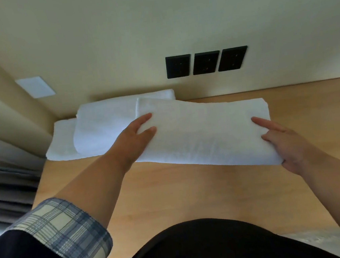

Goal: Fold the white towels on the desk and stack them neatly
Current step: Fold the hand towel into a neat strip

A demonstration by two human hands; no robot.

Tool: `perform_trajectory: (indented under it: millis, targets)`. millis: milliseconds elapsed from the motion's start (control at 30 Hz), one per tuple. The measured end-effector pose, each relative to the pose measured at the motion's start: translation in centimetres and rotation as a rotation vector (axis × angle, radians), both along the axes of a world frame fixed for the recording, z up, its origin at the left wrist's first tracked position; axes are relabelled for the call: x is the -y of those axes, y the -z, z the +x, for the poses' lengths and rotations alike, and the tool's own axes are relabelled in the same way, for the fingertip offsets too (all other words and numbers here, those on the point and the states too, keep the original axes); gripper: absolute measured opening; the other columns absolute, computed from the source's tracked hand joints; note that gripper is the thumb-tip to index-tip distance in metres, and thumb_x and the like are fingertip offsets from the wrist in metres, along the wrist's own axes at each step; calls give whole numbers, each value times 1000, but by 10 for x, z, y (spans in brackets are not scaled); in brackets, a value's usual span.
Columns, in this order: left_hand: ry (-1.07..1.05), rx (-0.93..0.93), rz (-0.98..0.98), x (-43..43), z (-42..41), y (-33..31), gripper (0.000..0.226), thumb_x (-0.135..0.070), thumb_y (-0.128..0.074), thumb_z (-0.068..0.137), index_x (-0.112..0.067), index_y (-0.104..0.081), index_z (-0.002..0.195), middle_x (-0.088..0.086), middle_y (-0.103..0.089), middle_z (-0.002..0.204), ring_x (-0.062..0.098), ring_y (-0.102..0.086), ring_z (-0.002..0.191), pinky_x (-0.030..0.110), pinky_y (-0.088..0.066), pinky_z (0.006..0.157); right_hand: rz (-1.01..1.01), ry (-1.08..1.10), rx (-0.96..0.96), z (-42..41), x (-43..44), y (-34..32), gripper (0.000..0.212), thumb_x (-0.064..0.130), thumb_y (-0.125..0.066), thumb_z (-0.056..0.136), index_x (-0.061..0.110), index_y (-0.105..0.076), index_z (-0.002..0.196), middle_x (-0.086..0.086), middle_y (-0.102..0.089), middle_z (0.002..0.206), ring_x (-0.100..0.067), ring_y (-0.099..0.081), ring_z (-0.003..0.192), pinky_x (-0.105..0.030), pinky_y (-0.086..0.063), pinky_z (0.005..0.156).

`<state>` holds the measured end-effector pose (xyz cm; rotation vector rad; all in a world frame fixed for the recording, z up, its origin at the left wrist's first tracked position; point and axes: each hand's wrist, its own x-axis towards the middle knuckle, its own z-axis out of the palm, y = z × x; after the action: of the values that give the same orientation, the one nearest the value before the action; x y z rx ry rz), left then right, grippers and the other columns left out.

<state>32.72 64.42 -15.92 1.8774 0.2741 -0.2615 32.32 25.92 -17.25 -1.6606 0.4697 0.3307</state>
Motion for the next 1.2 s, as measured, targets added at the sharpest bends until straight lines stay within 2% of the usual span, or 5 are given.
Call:
perform_trajectory:
  millis: [167, 367, 633, 833, 1200]
  targets:
    - [-11, 68, 2, -41, 10, -30, 43, -66, -62, 73, -74, -50, 114, -37, -49, 119, -7, -53, 104, 16, -41, 79, 52, -11, 78, 27, -33, -43, 47, 14, -50, 90, 49, -72, 111, 13, -67, 119, -14, -68, 103, -28, -55, 74]
    - [-144, 152, -70, -118, 51, -50, 40, -47, -71, 78, -61, -62, 113, -11, -61, 130, 15, -63, 113, 40, -51, 99, 68, -58, 168, 90, -122, -61, 47, 15, -51, 89, 52, -72, 107, 13, -66, 116, -13, -69, 100, -31, -59, 81]
    - [-311, 114, -182, -193, 75, -26, 34, -24, -64, 95, -51, -65, 116, -21, -71, 105, 1, -70, 92, 18, -56, 68, 111, -161, 117, 145, -215, -42, 49, 19, -50, 82, 57, -71, 105, 13, -59, 125, -16, -61, 111, -32, -54, 91]
    - [-277, -55, -177, -205, 87, 6, 33, -32, -67, 93, -55, -62, 117, -18, -66, 114, 6, -67, 97, 29, -54, 83, 64, -171, -40, 160, -228, -5, 45, 17, -49, 93, 51, -67, 116, 4, -57, 128, -24, -59, 112, -42, -53, 94]
    - [-300, -194, -242, -219, 103, 24, 26, -22, -64, 95, -43, -64, 109, -8, -71, 105, 13, -69, 89, 30, -54, 65, 47, -127, -89, 164, -235, 12, 42, 20, -47, 95, 54, -68, 107, 6, -58, 125, -22, -59, 111, -39, -53, 94]
